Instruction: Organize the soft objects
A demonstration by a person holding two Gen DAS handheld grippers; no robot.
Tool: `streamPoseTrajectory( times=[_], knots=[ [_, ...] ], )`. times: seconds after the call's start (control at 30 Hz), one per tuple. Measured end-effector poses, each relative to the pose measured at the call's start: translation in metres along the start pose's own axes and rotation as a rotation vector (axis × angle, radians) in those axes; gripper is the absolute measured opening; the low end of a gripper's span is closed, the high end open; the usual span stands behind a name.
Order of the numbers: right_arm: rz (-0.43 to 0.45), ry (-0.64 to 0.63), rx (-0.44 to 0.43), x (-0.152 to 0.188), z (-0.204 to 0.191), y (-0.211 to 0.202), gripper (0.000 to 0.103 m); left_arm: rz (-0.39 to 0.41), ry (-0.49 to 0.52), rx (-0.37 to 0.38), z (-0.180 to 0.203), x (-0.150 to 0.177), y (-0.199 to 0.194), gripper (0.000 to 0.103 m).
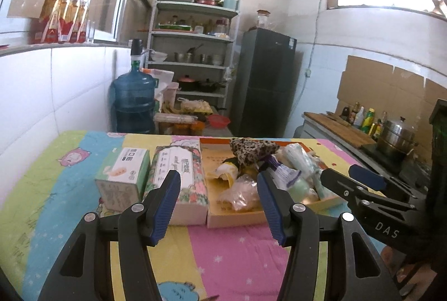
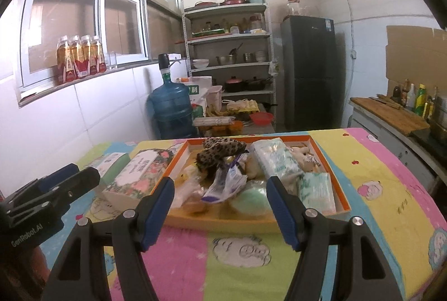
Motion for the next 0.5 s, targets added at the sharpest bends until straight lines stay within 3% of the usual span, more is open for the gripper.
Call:
streamPoseTrajectory(
  times=[0.5],
  knots=[
    [0.056, -0.011, 0.076, 0.035, -0.045, -0.067, 0.068, 0.031, -0.028, -0.007, -0.018, 0.035, -0.072, 0.059]
  ],
)
Point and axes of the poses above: each gripper's, at about its wrist camera, not at the fingertips, and y roughly the way its jaws point, z to its right, x to its underside, the point moved 4 cm from there along y, roughly the way its jaws point, and after that the axes turned 2 degrees about -y, right-handed, at the moved point
